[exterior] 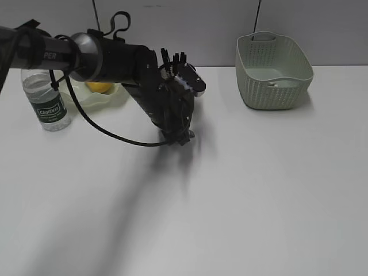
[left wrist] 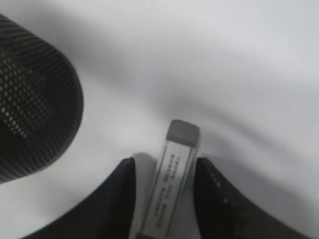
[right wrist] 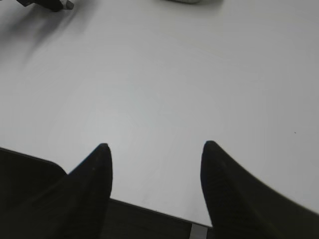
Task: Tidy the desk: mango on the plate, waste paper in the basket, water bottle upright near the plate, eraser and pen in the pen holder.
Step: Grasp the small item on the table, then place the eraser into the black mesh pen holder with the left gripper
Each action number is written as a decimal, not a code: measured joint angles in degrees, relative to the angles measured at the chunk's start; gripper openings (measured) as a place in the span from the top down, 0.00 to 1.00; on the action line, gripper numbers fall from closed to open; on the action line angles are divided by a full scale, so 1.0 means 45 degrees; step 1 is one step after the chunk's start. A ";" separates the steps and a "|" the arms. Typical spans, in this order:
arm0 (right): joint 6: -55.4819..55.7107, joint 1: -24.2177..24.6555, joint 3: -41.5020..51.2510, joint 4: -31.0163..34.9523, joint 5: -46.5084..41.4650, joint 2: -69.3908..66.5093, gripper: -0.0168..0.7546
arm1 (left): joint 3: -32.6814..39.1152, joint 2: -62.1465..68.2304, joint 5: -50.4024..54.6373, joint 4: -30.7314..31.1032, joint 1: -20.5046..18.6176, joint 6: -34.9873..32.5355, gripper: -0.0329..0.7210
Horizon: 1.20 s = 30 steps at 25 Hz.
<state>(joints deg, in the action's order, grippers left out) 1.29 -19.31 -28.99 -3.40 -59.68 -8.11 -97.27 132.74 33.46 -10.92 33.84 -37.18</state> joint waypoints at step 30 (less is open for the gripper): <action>0.0000 0.0000 0.0000 0.0000 0.0010 0.0000 0.39 | -0.0023 -0.3294 -0.1485 -0.0751 -0.0258 0.0934 0.75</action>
<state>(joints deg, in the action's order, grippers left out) 1.29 -19.31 -28.99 -3.40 -59.64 -8.11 -97.37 117.92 26.77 -14.30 32.68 -32.97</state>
